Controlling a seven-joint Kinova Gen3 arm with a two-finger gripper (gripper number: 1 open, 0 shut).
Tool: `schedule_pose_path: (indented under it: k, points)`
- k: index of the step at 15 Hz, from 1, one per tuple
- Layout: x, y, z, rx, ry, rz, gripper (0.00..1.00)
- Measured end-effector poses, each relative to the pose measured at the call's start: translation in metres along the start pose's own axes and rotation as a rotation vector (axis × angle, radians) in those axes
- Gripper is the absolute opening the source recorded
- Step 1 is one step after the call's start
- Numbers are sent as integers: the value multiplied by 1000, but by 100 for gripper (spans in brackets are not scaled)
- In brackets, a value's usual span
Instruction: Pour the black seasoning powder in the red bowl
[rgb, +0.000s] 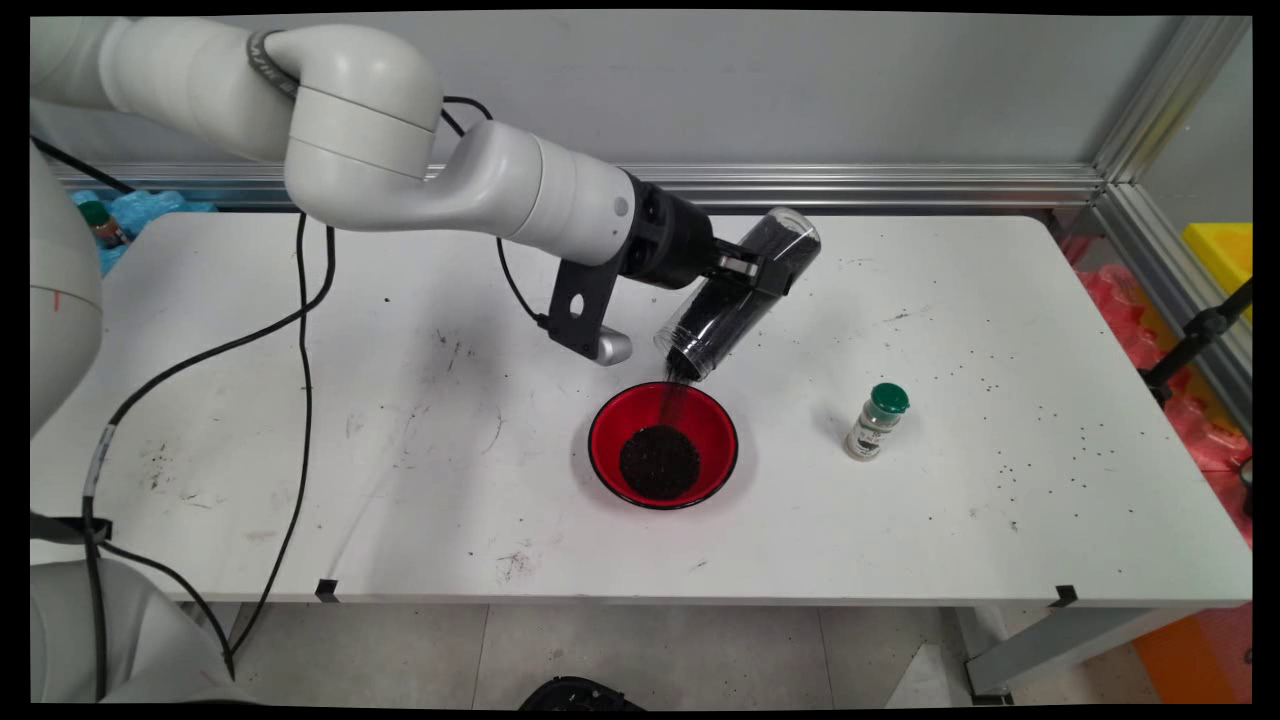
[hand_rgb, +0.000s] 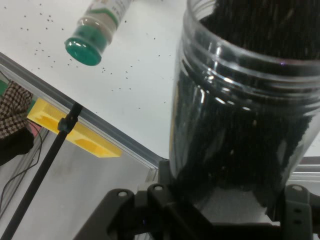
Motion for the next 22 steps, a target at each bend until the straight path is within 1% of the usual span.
schedule_pose_path:
  k: [14,18,22]
  points:
    - [0,0,2,-2,3,-17,0]
    - [2,0,2,-2,14,-46,0]
    - [3,3,2,-8,25,-100,0]
